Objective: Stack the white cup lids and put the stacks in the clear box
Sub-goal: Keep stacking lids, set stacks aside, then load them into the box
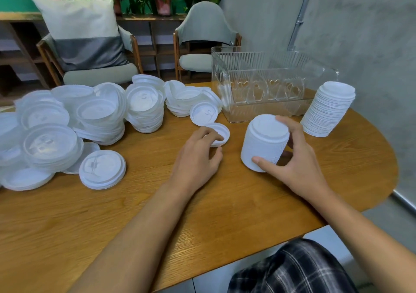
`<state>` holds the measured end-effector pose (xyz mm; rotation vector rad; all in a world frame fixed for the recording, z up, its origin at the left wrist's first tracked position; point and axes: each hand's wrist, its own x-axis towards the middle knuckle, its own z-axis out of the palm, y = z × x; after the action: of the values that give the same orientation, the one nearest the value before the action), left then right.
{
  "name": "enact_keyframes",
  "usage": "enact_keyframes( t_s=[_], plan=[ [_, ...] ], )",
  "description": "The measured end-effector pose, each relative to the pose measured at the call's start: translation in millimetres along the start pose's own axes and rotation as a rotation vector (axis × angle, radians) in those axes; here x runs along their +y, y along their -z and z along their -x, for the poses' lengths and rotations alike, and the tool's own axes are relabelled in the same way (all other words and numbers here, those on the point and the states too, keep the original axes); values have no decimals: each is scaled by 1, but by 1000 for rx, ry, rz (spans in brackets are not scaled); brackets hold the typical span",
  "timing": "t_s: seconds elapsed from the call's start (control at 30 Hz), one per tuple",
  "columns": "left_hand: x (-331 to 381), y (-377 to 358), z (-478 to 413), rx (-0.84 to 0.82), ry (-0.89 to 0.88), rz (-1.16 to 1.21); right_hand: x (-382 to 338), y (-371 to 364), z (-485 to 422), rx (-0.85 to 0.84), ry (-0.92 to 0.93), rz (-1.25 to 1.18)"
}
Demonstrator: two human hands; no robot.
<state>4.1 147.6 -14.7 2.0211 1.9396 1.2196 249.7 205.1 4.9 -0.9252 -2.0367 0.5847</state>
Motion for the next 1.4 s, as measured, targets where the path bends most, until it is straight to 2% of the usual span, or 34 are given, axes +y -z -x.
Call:
enact_keyframes(
  t_s=[0.2, 0.37, 0.77, 1.1, 1.4],
  plan=[
    [1, 4, -1, -28, 79, -39, 23, 21, -20, 170, -94, 34],
    [-3, 2, -1, -12, 90, -70, 44, 26, -37, 228, -133, 52],
    [-9, -3, -2, 45, 87, -57, 72, 23, -60, 262, -148, 130],
    [-7, -2, -1, 57, 81, -29, 67, 22, -63, 230, -206, 149],
    [4, 5, -1, 124, 52, 34, 43, 25, -26, 212, -230, 128]
  ],
)
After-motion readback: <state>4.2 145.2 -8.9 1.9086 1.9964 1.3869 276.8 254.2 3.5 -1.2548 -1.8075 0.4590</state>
